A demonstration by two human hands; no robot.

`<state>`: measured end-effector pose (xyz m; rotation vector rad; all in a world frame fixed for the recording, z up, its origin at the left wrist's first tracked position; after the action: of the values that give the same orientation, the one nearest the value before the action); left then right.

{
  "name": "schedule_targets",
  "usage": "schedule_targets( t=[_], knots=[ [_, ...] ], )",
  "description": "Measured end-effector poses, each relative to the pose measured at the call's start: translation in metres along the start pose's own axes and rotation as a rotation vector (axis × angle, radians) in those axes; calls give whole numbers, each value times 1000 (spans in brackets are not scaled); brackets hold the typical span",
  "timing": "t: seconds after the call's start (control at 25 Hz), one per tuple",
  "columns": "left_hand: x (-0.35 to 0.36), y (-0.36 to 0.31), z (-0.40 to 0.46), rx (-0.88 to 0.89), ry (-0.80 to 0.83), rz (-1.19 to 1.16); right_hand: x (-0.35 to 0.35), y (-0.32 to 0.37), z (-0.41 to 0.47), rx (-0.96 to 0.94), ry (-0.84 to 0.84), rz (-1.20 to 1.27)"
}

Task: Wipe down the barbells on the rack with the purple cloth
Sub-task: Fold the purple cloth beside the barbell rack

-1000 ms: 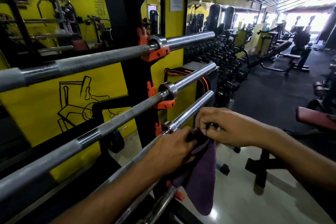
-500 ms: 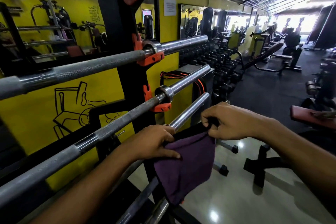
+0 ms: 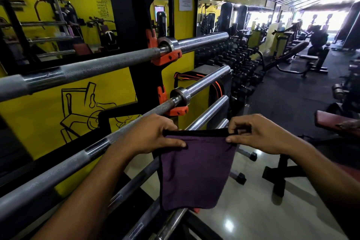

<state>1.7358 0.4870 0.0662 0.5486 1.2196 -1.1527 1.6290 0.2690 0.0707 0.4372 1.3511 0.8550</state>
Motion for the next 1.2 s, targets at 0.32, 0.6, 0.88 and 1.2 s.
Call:
schedule_targets(
  t=[0.32,0.6,0.88,1.2],
  knots=[
    [21,17,-15,-131,-109,-255,-6,-19,-16,67,-177,155],
    [18,16,-28,-325,-388,-600,-9,-26,-29,49,-340,369],
    [22,1,-32,-342,-469,-522,2,-35,-42,40,-444,440],
    [65,-16,-22,-457,-575,-1086,21,-43,-47,28,-556,973]
  ],
)
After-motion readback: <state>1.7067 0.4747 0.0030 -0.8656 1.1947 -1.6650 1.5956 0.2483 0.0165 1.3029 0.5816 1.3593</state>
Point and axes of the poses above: each hand's wrist, its own z-axis towards the middle knuckle, its own x-axis out of the palm, y = z × x, the point moved 7 cm from there along z, towards the middle knuckle, and after that the axes turned 9 degrees about z, right-handed, at the moved point
